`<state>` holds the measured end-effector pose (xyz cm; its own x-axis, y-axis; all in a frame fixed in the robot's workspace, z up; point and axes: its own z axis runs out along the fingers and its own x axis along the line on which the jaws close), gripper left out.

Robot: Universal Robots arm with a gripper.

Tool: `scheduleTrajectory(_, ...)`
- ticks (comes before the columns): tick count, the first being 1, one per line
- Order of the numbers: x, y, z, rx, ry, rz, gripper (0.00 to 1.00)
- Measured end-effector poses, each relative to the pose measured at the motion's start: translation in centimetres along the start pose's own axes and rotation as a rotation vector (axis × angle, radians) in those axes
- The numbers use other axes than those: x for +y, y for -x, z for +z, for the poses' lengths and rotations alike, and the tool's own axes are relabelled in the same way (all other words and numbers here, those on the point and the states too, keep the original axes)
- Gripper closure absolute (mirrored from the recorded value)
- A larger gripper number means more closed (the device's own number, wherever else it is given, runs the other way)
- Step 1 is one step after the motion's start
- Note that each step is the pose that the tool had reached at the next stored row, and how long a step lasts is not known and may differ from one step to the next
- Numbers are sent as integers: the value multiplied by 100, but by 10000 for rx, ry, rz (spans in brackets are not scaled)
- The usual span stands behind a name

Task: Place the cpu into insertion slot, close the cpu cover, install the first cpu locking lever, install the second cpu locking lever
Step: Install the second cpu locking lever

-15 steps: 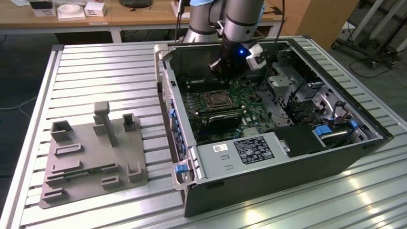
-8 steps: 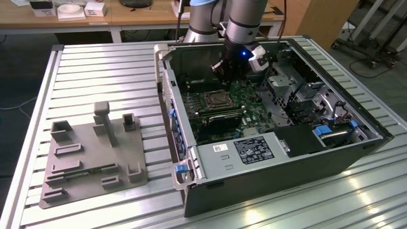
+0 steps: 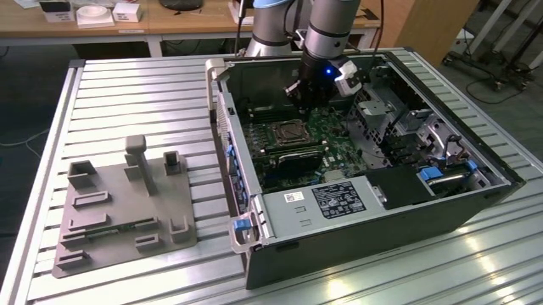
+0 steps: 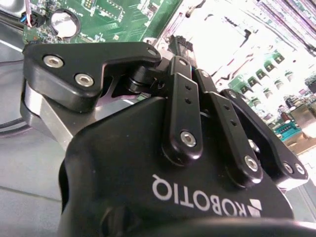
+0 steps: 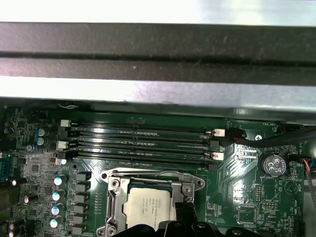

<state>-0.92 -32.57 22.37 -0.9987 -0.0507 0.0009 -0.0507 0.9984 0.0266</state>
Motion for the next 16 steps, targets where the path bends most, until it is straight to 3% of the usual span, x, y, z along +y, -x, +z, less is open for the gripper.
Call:
scheduleTrajectory(10, -15, -1, -1, 4, -69, 0, 90)
scheduleTrajectory(16, -96, -5, -2, 4, -94, -2, 90)
